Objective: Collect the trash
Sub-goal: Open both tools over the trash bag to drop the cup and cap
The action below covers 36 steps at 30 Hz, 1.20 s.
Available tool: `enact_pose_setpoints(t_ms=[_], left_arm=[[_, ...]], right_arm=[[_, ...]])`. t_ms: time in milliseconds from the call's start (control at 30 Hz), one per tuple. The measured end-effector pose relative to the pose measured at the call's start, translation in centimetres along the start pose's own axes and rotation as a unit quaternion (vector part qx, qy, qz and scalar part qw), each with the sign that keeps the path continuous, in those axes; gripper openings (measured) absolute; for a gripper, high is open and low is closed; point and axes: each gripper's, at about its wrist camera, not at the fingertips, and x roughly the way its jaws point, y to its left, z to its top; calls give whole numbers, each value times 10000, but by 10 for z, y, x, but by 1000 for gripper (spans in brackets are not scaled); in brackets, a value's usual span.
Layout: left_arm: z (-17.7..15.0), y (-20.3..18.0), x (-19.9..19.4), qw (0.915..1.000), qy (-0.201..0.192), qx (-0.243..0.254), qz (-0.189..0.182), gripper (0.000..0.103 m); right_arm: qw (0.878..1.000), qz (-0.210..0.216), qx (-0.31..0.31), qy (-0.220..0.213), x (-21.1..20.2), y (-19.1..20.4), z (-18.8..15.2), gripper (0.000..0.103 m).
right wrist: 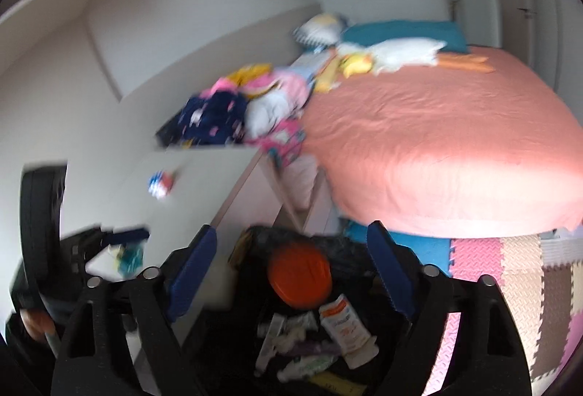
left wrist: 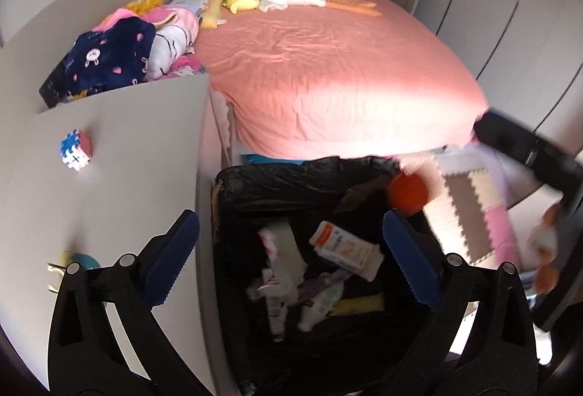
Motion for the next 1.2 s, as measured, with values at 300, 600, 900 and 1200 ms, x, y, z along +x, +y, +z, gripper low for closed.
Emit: enact_pose_setpoints(t_ms=[300, 600, 900, 1200], left_arm=[[-4, 5, 6, 9998, 123, -119, 34, 97], [-10, 17, 1, 9994, 147, -290, 99, 97], [-20, 41, -6, 9984, 154, -467, 268, 97], [-30, 71, -15, 9944, 163, -923, 498, 97]], right_arm=[[9999, -10, 105, 61, 4, -6, 0, 85], [9997, 104, -30, 197, 13, 9, 0, 85], [9987, 298, -213, 352, 28, 35, -2, 85], [9967, 483, -432, 479, 43, 62, -2, 85]])
